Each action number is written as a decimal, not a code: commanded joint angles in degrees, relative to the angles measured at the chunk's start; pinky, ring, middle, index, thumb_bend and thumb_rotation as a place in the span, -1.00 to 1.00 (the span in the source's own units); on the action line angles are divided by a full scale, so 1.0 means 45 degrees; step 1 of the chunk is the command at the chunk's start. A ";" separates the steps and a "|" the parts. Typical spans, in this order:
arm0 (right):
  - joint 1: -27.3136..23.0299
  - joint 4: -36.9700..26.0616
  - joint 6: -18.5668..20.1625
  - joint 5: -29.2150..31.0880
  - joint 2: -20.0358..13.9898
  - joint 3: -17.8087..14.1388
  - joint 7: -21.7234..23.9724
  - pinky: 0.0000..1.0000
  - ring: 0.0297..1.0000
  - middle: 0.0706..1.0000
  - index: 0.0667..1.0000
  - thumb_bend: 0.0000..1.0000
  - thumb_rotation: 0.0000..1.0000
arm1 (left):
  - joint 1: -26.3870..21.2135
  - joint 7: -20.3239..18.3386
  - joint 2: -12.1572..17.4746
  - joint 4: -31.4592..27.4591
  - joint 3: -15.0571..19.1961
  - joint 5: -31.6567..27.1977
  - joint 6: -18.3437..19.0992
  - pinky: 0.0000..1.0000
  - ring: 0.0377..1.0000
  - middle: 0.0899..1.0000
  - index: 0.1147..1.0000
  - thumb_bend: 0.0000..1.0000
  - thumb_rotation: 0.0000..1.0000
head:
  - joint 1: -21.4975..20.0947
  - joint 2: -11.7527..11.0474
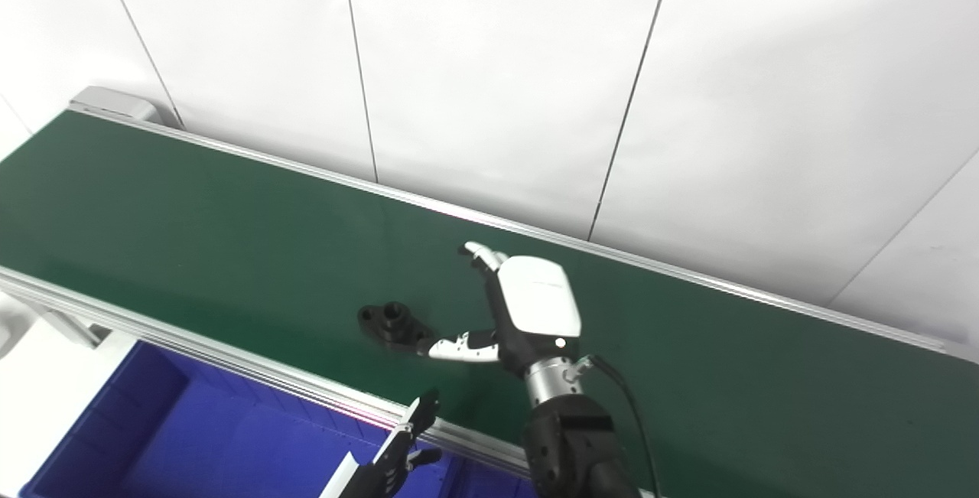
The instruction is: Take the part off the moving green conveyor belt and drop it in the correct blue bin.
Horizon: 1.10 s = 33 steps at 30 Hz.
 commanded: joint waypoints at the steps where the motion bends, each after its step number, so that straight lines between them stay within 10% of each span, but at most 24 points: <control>1: -0.0398 -0.0101 0.0140 -0.0066 0.0325 0.0098 -0.0337 0.00 0.29 0.47 0.63 0.73 -0.05 | 0.0235 0.0213 -0.0165 -0.0426 -0.0195 0.0000 -0.0242 0.75 1.00 1.00 1.00 0.57 0.77 | -0.0006 0.0008; 33: -0.0634 0.3260 -0.0236 0.0437 0.0244 0.0720 -0.2200 -0.27 -0.01 0.34 0.50 0.55 -0.08 | 0.0499 0.0550 -0.0531 -0.0594 -0.0653 0.0449 -0.0126 0.74 0.98 1.00 1.00 0.64 0.76 | 0.0401 0.0327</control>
